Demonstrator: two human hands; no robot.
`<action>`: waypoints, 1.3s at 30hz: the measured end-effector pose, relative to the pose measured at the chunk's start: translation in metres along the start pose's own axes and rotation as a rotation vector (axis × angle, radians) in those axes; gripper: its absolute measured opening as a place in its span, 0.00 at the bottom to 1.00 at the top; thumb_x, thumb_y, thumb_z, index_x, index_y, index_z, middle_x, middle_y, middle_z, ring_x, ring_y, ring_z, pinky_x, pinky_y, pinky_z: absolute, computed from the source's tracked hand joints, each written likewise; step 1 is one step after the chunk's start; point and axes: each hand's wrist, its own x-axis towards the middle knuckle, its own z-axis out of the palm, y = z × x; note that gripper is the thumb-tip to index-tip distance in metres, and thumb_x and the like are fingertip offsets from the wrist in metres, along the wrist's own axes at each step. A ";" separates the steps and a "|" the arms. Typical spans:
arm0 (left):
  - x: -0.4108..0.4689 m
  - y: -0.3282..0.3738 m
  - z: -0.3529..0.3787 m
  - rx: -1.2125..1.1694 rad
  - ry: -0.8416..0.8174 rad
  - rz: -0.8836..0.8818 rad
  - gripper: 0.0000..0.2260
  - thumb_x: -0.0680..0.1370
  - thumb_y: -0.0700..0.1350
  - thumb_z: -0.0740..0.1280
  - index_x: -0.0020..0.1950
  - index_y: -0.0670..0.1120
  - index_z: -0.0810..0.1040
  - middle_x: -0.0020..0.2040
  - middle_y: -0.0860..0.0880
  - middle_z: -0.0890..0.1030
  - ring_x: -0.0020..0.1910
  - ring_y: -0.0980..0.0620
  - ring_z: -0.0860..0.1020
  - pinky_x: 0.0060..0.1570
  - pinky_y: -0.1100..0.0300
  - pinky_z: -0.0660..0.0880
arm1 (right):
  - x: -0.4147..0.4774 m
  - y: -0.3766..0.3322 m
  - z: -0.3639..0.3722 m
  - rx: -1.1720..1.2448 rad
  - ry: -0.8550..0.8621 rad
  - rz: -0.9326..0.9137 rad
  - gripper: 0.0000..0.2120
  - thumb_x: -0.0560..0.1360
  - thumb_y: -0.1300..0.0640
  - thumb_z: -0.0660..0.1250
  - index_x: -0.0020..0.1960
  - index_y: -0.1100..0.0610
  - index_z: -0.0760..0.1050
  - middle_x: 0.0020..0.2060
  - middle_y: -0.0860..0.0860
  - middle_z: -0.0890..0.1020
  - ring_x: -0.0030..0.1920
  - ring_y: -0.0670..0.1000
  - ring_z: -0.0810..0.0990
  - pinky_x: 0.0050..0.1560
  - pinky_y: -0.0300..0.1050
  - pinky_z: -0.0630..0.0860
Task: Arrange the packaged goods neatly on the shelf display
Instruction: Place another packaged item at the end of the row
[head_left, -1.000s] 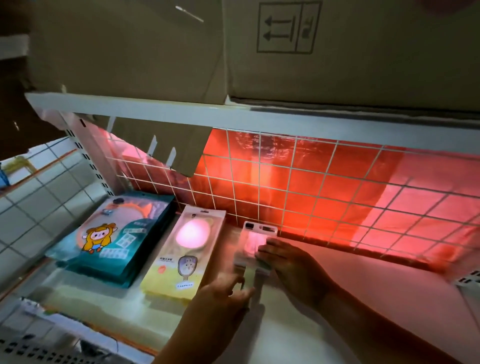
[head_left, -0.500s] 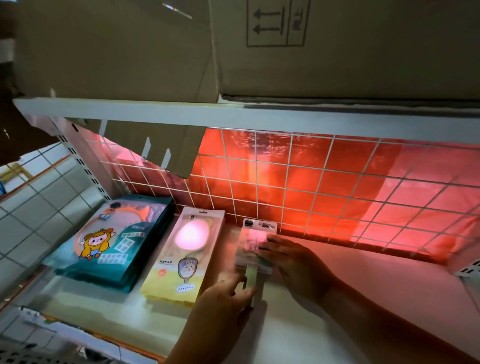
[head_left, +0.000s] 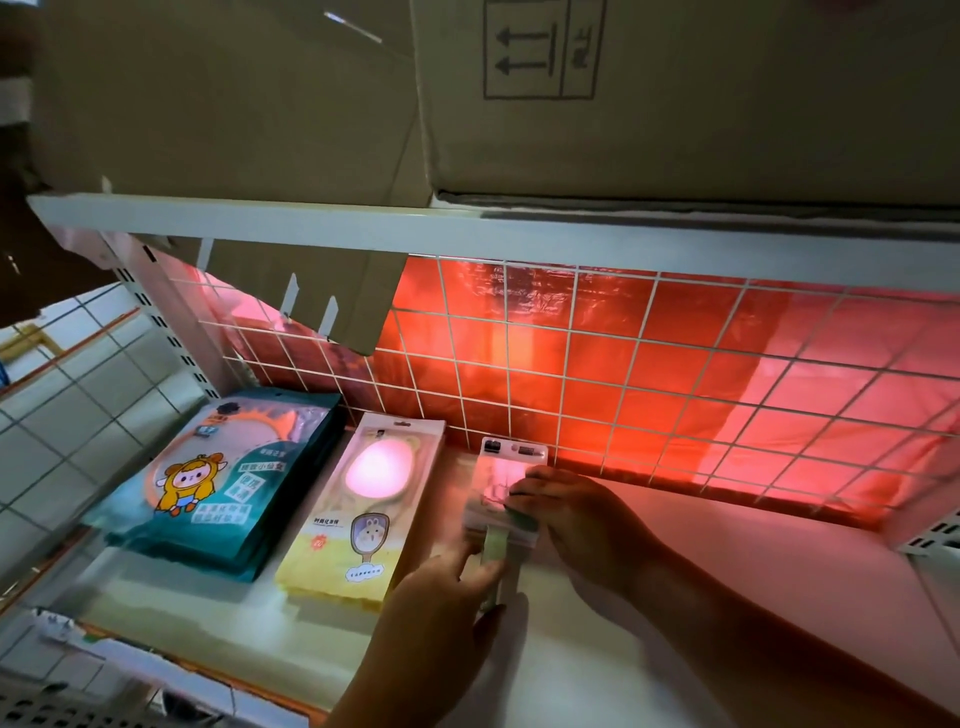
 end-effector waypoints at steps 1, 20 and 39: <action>0.000 0.000 0.001 -0.004 0.007 -0.010 0.25 0.72 0.57 0.75 0.68 0.59 0.75 0.62 0.53 0.82 0.49 0.56 0.83 0.46 0.66 0.79 | 0.000 0.000 0.000 -0.007 0.000 -0.002 0.19 0.76 0.63 0.68 0.66 0.51 0.80 0.64 0.47 0.81 0.67 0.51 0.75 0.67 0.47 0.74; 0.013 0.010 0.009 0.161 -0.129 0.034 0.10 0.67 0.48 0.80 0.45 0.54 0.84 0.27 0.50 0.76 0.23 0.52 0.75 0.20 0.59 0.73 | 0.001 -0.006 -0.007 -0.028 -0.008 0.013 0.21 0.74 0.63 0.69 0.66 0.51 0.80 0.64 0.47 0.81 0.68 0.51 0.76 0.70 0.46 0.71; 0.017 0.002 -0.096 -0.033 0.040 0.042 0.25 0.76 0.66 0.61 0.72 0.63 0.68 0.69 0.58 0.76 0.66 0.53 0.75 0.63 0.53 0.73 | 0.023 -0.068 -0.081 -0.130 0.044 0.100 0.19 0.75 0.50 0.67 0.65 0.50 0.78 0.59 0.47 0.82 0.59 0.48 0.77 0.58 0.46 0.76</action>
